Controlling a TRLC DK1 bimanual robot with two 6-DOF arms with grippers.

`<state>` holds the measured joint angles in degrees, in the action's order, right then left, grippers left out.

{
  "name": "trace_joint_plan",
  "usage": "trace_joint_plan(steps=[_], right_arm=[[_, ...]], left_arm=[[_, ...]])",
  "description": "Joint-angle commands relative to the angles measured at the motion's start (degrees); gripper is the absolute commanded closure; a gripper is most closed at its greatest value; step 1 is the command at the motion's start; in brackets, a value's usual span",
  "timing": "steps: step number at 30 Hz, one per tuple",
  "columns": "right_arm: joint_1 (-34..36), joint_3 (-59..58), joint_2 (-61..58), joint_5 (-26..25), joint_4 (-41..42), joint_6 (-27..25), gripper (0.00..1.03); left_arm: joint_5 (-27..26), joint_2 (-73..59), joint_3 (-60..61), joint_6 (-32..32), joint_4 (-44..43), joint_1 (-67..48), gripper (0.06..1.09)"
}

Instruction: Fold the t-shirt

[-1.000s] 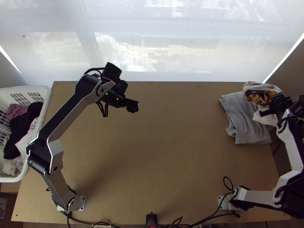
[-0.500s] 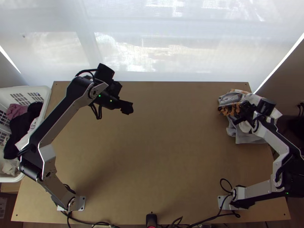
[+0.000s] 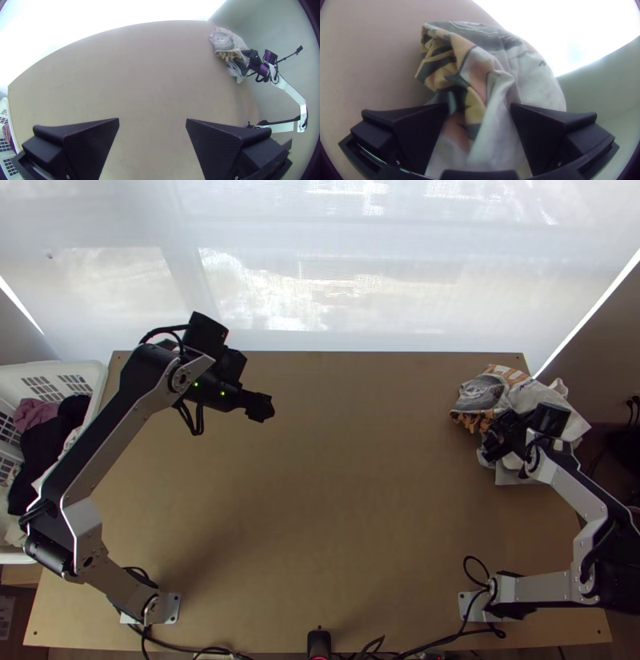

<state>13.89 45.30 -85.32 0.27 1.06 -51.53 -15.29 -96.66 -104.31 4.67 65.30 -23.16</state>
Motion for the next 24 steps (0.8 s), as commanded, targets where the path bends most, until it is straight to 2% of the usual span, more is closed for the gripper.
trace_joint_plan(steps=[1,4,7,15,19,24], right_arm=[[4.0,-0.3,12.6,3.6,-5.8,-0.2,0.05],[4.1,0.9,18.3,4.9,-6.6,0.8,0.05],[3.2,3.7,18.2,6.1,-6.8,1.8,0.05],[0.4,13.8,-1.0,6.2,-2.6,9.6,0.05],[0.0,14.8,-10.2,6.1,2.5,9.6,0.05],[0.5,12.9,-16.1,5.9,3.4,9.4,0.05]], left_arm=[[0.0,2.4,1.0,0.3,0.4,1.4,0.11],[0.0,3.5,2.4,0.3,0.4,2.0,0.11],[0.0,4.6,3.6,0.5,0.3,2.2,0.11],[0.0,6.8,6.1,0.9,0.3,2.2,0.11],[0.1,8.1,7.2,0.8,0.6,2.6,0.11],[0.1,8.9,7.4,0.8,1.6,3.4,0.11]])
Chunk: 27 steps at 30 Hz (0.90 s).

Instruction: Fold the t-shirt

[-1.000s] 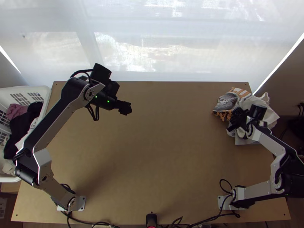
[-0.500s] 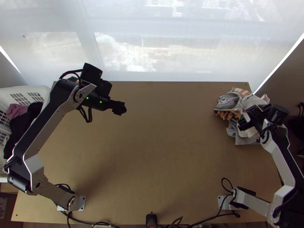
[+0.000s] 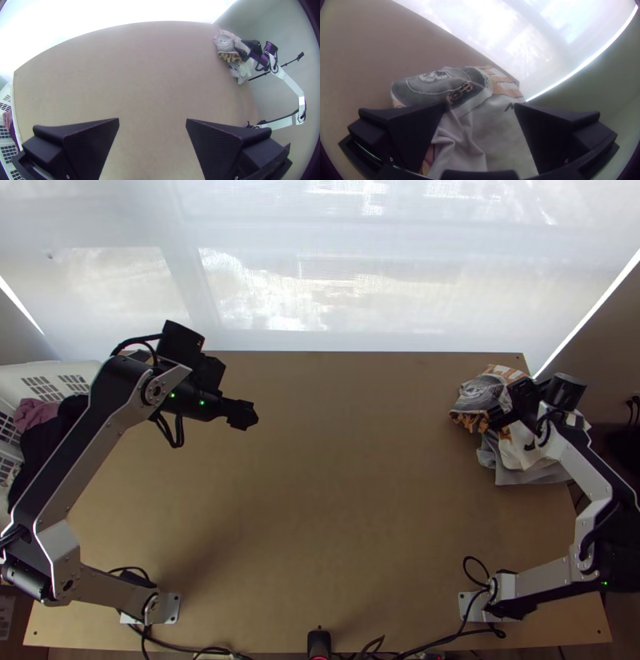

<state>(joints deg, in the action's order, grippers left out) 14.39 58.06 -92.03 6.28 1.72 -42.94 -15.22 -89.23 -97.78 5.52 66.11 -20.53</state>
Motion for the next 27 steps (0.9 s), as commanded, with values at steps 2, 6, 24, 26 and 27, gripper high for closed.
trace_joint_plan(steps=[2,6,24,26,27], right_arm=[[0.3,-1.6,-10.2,-0.1,2.8,0.8,0.05],[0.7,-6.2,-11.2,-0.2,3.3,0.7,0.05],[-0.5,3.1,14.2,0.9,-5.1,8.3,0.05],[-2.5,5.0,17.3,0.9,-7.3,10.2,0.05],[-4.0,5.9,19.0,0.9,-8.8,11.0,0.05]], left_arm=[[0.0,1.6,0.8,-0.2,1.1,0.8,0.11],[-0.1,1.9,0.8,-0.1,1.2,0.7,0.11],[8.9,11.4,2.0,-0.2,-4.7,1.5,0.11],[11.2,14.2,3.4,-0.2,-7.0,1.6,0.11],[12.2,15.6,4.3,-0.2,-7.9,1.8,0.11]])
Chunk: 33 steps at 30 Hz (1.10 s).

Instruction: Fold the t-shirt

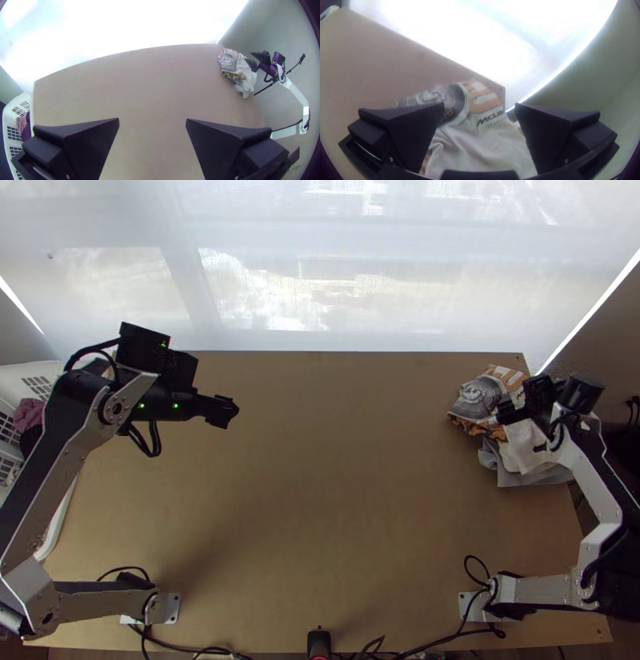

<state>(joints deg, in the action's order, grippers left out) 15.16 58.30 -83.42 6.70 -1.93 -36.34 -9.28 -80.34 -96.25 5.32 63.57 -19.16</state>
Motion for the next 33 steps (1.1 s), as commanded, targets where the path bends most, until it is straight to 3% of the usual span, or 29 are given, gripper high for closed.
trace_joint_plan(steps=[1,8,11,13,16,20,29,33], right_arm=[[-6.4,6.4,12.0,0.4,-6.5,5.8,0.05],[-23.9,4.8,26.2,-2.2,-11.1,15.1,0.05],[-25.2,2.9,30.5,-1.1,-15.3,23.2,0.05],[-25.0,-0.4,34.4,2.3,-16.8,25.4,0.05],[-25.8,-9.0,41.8,2.3,-14.5,25.2,0.05],[-28.5,-20.4,53.4,2.2,-12.1,22.0,0.05],[-29.1,-40.4,81.8,2.1,-8.1,11.1,0.05],[-28.7,-44.2,83.8,2.2,-7.7,9.4,0.05]], left_arm=[[7.1,8.3,3.8,0.0,-6.5,0.8,0.11],[13.5,21.4,14.2,-1.5,-15.4,3.6,0.11],[15.2,27.3,20.2,-2.2,-18.0,4.8,0.11],[18.2,32.3,26.3,-3.4,-22.7,5.4,0.11],[20.0,41.6,38.8,-7.8,-30.9,6.6,0.11],[21.3,51.2,50.3,-9.3,-33.2,8.1,0.11],[22.8,70.0,68.7,-17.7,-45.1,15.2,0.11],[22.9,80.6,76.1,-17.5,-51.7,15.8,0.11]])
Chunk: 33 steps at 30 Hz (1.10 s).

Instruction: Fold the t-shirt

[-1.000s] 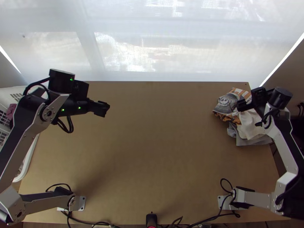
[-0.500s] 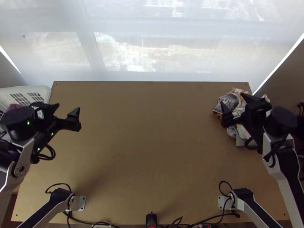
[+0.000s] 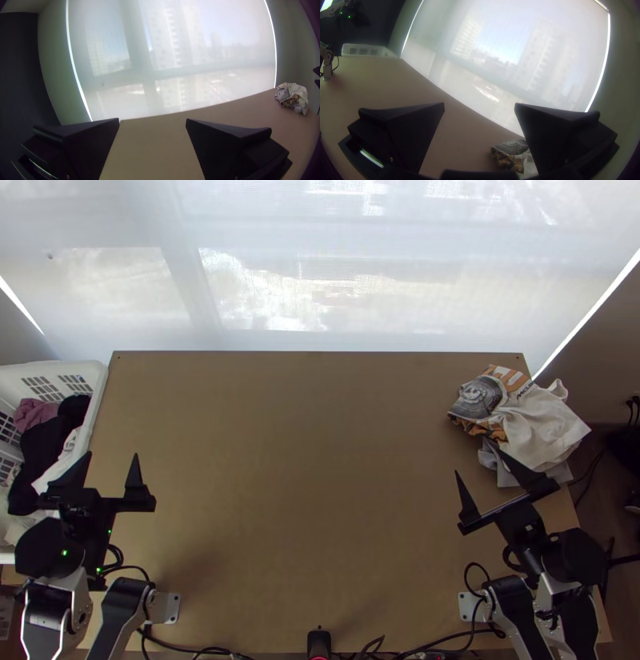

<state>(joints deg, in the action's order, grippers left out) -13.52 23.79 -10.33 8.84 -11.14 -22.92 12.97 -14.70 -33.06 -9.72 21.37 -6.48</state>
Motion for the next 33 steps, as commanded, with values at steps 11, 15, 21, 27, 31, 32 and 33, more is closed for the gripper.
trace_joint_plan(steps=[11,15,21,27,31,32,33], right_arm=[[-4.6,-18.4,10.5,4.2,4.3,-1.7,0.05],[-3.3,-18.3,10.6,4.5,0.9,-1.2,0.05],[-5.2,-18.3,10.5,4.7,-8.2,-6.1,0.05],[-0.1,-18.3,10.4,4.7,-8.1,-6.1,0.05],[4.4,-18.3,10.4,4.7,-8.1,-6.0,0.05],[4.4,-18.3,10.5,4.7,-8.1,-6.0,0.05],[4.2,-18.3,10.4,4.7,-8.1,-6.0,0.05]], left_arm=[[-0.9,14.9,22.4,3.8,-7.7,5.3,0.11],[-7.1,14.7,23.2,5.0,-8.1,4.3,0.11],[-7.1,14.7,24.1,4.4,-9.3,4.3,0.11],[-7.1,14.9,26.6,3.7,-11.3,4.3,0.11],[-12.5,12.6,28.8,4.1,-8.7,5.1,0.11],[-12.5,13.5,28.8,4.1,-8.8,5.0,0.11],[-12.5,14.8,28.8,4.1,-8.8,5.0,0.11]])
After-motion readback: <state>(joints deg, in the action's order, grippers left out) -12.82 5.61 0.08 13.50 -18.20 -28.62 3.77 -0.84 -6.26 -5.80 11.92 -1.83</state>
